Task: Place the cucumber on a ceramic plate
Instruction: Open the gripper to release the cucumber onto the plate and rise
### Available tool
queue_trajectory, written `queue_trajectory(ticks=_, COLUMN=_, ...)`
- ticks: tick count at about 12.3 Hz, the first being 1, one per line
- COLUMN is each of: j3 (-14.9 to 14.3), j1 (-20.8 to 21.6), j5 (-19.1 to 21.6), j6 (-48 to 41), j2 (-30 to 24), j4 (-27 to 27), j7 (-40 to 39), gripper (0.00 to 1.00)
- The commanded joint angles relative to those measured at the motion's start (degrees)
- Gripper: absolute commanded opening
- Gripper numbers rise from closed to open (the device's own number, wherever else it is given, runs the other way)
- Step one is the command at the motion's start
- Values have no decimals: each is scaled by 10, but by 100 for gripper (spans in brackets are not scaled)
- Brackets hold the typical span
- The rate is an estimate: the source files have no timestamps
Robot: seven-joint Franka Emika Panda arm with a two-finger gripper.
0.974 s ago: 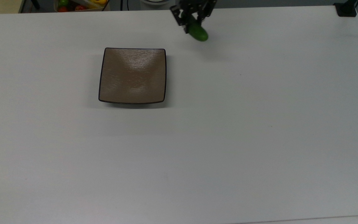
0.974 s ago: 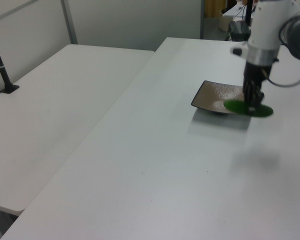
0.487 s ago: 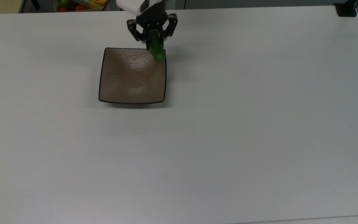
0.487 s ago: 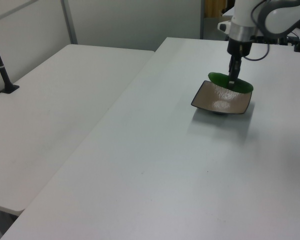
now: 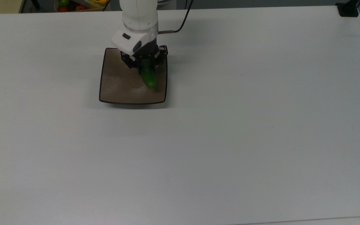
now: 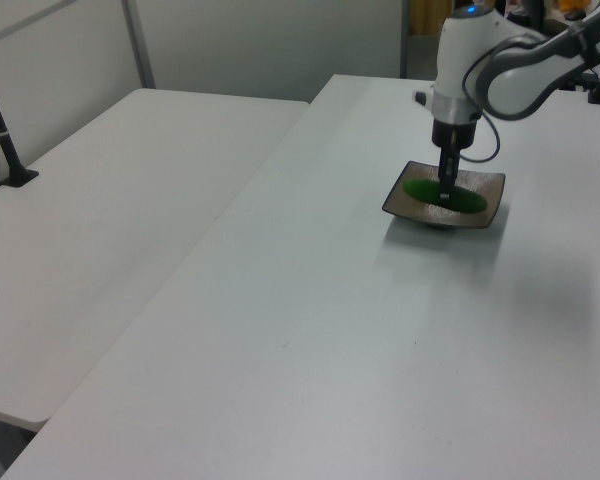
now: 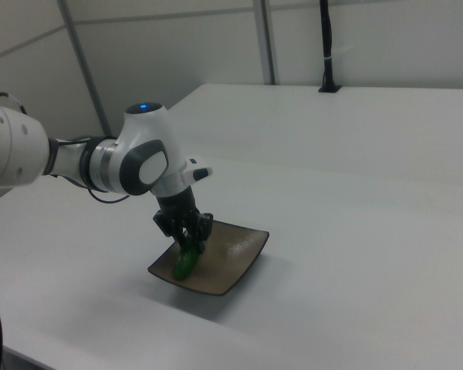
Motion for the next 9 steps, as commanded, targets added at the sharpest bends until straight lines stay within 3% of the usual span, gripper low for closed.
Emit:
queue_trajectory(ticks=1, j3=-1, j1=0, j5=-12, j6=7, j2=24, j4=13, j7=8, gripper=75)
queue_trajectory(ticks=3, j3=-1, j1=0, j5=-12, j6=7, j2=25, j4=13, j7=8, gripper=100)
queue_trajectory(ticks=7, j3=-1, j1=-8, j5=-8, j6=-6, j2=17, j4=61, j7=13, gripper=100)
queue_trajectory(ticks=9, j3=-1, j1=-10, j5=-5, j6=-55, j2=3, j4=107, j7=49, gripper=100)
